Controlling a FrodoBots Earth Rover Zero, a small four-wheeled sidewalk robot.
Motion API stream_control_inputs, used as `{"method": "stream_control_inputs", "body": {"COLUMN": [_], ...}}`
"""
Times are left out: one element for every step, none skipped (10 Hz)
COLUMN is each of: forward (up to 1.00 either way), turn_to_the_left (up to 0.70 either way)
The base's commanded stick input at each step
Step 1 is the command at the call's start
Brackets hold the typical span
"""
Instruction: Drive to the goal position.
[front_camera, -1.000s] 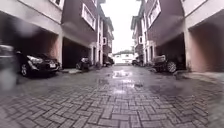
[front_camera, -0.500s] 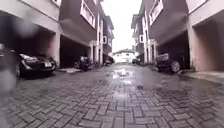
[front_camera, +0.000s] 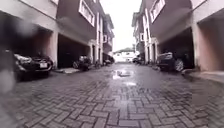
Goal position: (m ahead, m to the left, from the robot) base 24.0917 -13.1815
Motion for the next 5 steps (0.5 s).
{"method": "stream_control_inputs", "body": {"forward": [0.7, 0.7, 0.7, 0.7, 0.7], "turn_to_the_left": [0.0, 0.0, 0.0, 0.0, 0.0]}}
